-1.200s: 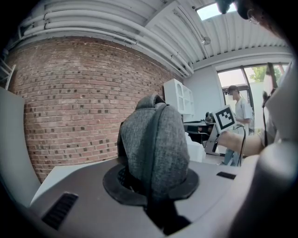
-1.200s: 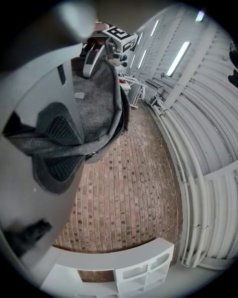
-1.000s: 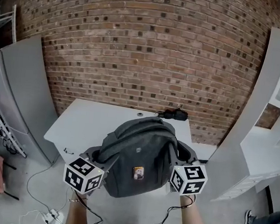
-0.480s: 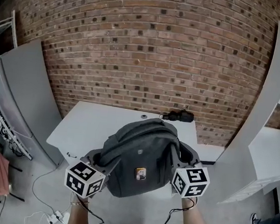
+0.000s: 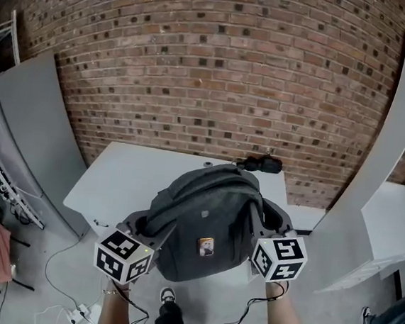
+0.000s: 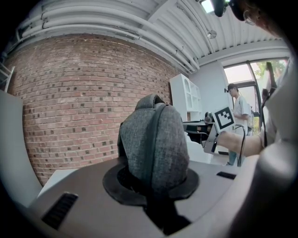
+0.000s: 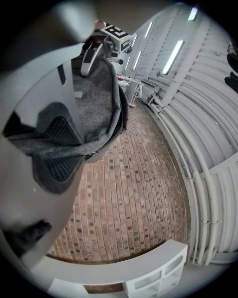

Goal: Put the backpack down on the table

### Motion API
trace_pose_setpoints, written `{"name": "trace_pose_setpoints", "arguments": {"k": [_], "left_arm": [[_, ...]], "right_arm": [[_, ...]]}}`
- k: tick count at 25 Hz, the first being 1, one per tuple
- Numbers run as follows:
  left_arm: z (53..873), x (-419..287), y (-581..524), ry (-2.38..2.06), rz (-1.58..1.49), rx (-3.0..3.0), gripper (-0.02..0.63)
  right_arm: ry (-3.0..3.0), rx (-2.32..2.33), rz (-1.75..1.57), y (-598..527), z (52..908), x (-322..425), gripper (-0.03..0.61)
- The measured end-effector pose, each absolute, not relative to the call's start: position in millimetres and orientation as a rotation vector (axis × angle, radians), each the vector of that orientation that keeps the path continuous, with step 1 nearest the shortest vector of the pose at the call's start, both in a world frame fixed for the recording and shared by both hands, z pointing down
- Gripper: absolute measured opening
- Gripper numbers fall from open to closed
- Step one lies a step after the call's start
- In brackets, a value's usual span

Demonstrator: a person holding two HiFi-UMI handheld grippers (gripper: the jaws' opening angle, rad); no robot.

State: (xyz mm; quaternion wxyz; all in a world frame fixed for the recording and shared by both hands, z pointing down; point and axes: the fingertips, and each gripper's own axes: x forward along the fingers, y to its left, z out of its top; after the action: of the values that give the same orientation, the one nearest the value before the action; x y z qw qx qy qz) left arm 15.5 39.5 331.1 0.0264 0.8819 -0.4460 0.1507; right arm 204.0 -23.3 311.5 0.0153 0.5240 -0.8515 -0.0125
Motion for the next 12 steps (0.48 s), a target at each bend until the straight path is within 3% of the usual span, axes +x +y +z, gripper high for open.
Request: {"name": "trace_pose_setpoints", "arguments": {"k": [12], "left_arm": [[335.0, -16.0, -5.3, -1.389, 0.441, 2.731, 0.089]], "right_arm": [[-2.65, 1.63, -0.057, -69.6, 314.0, 171.6, 0.067]]}}
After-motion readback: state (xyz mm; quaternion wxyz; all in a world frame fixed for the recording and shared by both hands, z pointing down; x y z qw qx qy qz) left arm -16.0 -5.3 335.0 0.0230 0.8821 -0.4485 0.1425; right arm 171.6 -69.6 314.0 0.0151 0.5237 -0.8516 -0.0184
